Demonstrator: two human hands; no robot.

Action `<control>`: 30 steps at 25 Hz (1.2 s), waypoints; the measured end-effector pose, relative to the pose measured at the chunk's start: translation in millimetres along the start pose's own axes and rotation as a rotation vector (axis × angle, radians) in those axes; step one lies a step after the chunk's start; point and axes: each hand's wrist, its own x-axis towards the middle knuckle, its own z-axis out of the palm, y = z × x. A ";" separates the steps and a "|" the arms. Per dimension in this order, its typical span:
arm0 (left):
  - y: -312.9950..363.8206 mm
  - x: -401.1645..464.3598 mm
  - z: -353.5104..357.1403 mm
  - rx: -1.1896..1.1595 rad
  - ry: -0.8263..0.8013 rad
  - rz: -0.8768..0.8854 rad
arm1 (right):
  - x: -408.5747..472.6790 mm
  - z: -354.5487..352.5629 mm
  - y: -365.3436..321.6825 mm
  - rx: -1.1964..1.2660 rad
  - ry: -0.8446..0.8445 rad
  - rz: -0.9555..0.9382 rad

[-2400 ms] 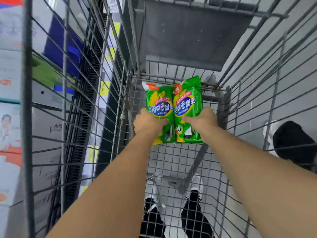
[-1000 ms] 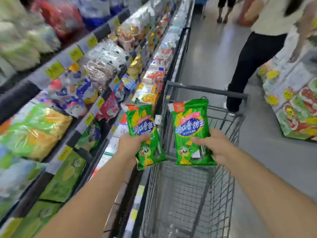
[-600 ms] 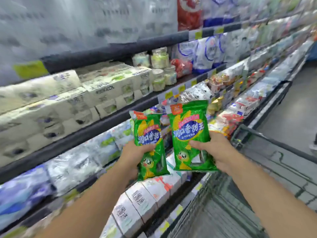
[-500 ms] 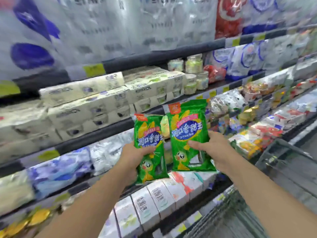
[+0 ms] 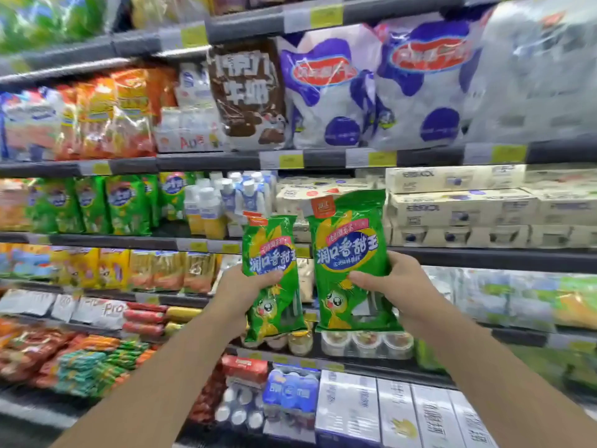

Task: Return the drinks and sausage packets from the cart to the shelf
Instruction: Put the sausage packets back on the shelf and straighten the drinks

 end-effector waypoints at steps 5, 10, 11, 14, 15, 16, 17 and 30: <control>22.3 33.1 -154.9 0.014 0.070 0.045 | 28.5 166.6 -9.9 -0.011 -0.122 -0.008; 30.4 79.9 -269.3 -0.008 0.113 0.055 | 56.1 289.9 -11.8 -0.024 -0.176 0.018; 30.7 88.2 -281.0 -0.008 0.107 0.057 | 61.6 302.6 -11.3 -0.028 -0.179 0.021; 28.4 117.2 -307.2 -0.022 0.115 0.027 | 86.5 334.8 -5.4 -0.049 -0.177 0.032; 28.0 128.0 -311.6 -0.021 0.128 0.013 | 95.5 340.5 -2.7 -0.051 -0.173 0.039; 26.8 140.3 -314.4 -0.009 0.141 -0.004 | 104.4 343.9 0.1 -0.049 -0.174 0.049; 26.7 152.3 -315.8 -0.001 0.141 -0.017 | 113.8 344.6 3.0 -0.044 -0.179 0.055; 98.5 316.0 -283.6 0.027 0.140 -0.035 | 159.7 331.3 5.7 0.005 -0.297 0.102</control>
